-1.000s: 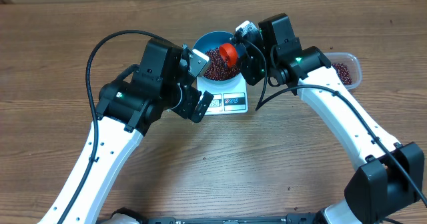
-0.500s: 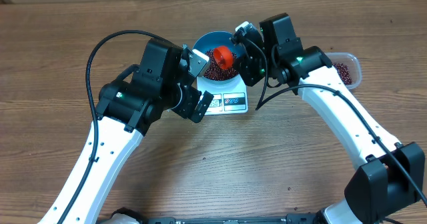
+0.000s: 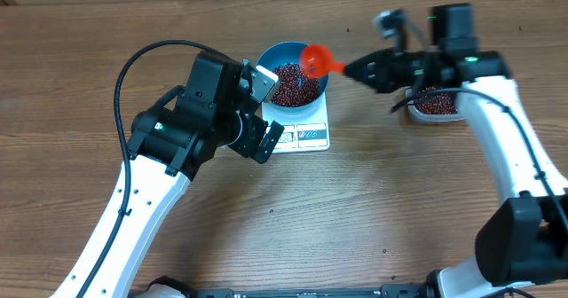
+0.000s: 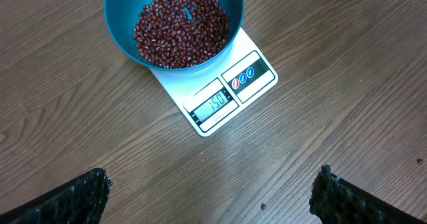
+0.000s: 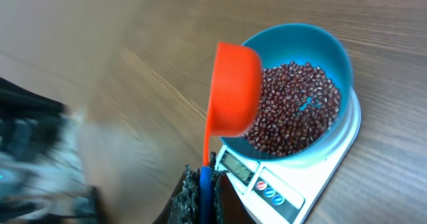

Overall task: Scoop item into bowl and weigh 150g on scale
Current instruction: 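Carry the red scoop right back over the bean tub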

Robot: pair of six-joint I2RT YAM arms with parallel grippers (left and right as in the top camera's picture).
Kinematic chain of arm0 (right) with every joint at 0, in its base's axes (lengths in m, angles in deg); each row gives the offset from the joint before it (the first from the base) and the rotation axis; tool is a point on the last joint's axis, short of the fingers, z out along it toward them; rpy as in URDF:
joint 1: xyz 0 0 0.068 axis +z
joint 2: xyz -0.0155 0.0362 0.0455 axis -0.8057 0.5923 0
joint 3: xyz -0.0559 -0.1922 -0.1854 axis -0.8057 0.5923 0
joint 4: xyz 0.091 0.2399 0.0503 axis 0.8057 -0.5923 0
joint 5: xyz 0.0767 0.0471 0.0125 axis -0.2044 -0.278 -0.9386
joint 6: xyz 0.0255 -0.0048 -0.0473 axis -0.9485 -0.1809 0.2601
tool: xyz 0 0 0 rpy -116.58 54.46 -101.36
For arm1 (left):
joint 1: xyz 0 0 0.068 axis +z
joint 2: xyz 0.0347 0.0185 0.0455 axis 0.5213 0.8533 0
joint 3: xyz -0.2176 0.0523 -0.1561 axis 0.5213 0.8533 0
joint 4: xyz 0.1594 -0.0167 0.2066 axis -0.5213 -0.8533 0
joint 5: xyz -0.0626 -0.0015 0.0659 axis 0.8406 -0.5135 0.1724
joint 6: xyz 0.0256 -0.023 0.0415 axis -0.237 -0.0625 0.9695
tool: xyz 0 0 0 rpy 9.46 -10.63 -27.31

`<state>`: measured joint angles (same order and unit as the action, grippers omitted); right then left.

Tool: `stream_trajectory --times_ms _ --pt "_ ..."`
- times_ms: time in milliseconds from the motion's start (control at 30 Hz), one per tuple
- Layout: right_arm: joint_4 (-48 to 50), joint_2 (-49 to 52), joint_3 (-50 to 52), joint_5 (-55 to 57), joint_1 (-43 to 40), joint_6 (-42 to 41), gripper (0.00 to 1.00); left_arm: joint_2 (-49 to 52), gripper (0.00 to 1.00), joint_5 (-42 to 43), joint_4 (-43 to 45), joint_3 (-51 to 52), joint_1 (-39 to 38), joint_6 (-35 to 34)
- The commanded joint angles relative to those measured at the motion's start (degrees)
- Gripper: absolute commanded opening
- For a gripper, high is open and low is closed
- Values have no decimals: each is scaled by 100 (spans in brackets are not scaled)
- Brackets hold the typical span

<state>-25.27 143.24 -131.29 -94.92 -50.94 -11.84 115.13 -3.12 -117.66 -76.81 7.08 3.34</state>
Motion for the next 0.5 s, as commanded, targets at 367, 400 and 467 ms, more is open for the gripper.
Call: stream_trajectory --times_ms 367,400,467 --pt "-1421 -387 -83 2065 -2761 -291 4 17 100 0 7 -42 -4 -59" --pt "-1471 -387 -85 2446 -2734 -293 4 17 100 0 7 -42 -4 -59" --pt "-1537 -387 -83 3228 -2586 -411 4 17 100 0 7 -42 -4 -59"
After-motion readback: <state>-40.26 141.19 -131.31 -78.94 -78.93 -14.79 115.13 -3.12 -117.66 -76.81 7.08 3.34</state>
